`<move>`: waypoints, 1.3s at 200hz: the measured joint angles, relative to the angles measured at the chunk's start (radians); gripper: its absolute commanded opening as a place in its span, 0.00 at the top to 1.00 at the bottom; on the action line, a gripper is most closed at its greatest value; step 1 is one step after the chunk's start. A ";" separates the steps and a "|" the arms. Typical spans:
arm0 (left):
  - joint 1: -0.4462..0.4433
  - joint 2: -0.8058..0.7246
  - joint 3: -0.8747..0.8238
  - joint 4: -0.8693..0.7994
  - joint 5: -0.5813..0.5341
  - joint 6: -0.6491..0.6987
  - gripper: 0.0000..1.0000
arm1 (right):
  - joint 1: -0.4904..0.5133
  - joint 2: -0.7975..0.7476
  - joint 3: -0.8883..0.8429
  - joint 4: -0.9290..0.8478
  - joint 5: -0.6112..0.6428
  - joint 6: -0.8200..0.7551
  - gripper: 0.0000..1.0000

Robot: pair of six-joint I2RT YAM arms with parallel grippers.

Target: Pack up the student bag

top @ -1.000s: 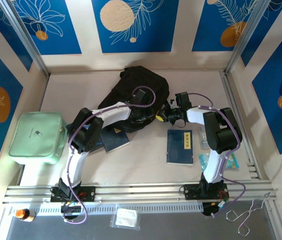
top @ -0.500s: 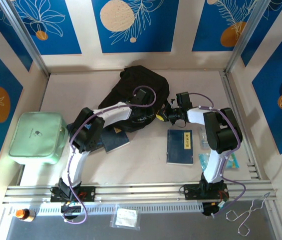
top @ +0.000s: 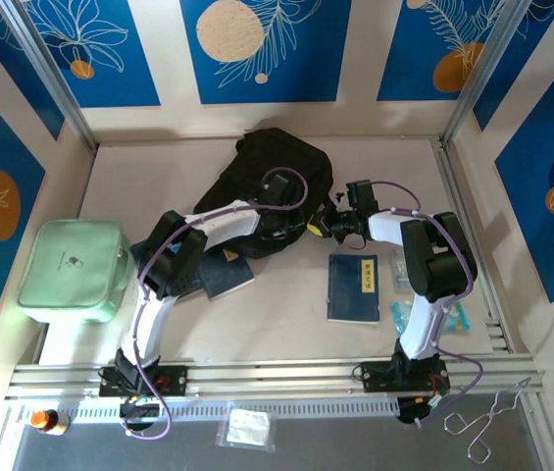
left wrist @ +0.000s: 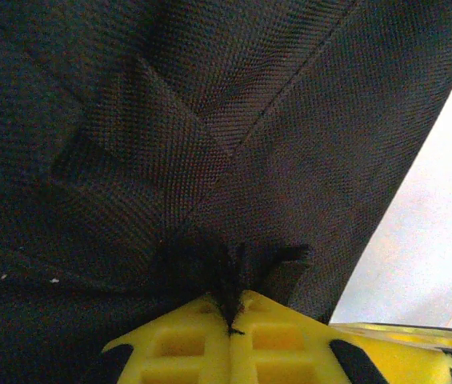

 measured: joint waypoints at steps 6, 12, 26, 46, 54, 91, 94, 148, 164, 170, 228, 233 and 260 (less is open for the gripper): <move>-0.001 -0.005 -0.006 0.005 0.000 0.007 1.00 | -0.001 -0.006 0.000 -0.005 0.001 -0.002 0.81; -0.001 -0.013 -0.014 0.009 0.000 0.012 1.00 | -0.001 -0.015 0.000 -0.014 0.002 -0.002 0.76; -0.001 -0.042 -0.048 0.015 0.000 0.037 1.00 | -0.001 -0.035 0.000 -0.025 0.004 -0.008 0.63; -0.001 -0.105 -0.112 0.026 0.000 0.073 1.00 | -0.001 -0.045 0.002 -0.027 0.003 -0.006 0.55; -0.001 -0.132 -0.135 0.032 0.000 0.089 1.00 | -0.001 -0.045 0.003 -0.028 0.004 -0.004 0.54; -0.001 -0.225 -0.217 0.067 0.000 0.152 1.00 | 0.000 -0.030 0.039 -0.055 0.005 -0.002 0.57; -0.001 -0.227 -0.220 0.068 0.000 0.156 1.00 | 0.001 -0.027 0.045 -0.058 0.005 -0.002 0.58; -0.001 -0.238 -0.265 0.063 -0.016 0.195 1.00 | 0.013 0.015 0.130 -0.122 0.048 -0.009 0.83; -0.001 -0.255 -0.279 0.055 -0.032 0.210 1.00 | 0.014 0.025 0.145 -0.149 0.066 -0.018 0.88; -0.001 -0.262 -0.285 0.051 -0.037 0.215 1.00 | 0.014 0.028 0.148 -0.156 0.072 -0.018 0.89; 0.008 -0.342 -0.359 0.002 -0.092 0.248 1.00 | 0.027 0.046 0.171 -0.196 0.109 -0.029 0.93; 0.009 -0.349 -0.367 -0.002 -0.095 0.248 1.00 | 0.027 0.046 0.173 -0.199 0.109 -0.029 0.93; 0.013 -0.389 -0.407 -0.020 -0.109 0.249 1.00 | 0.027 0.046 0.177 -0.206 0.109 -0.029 0.93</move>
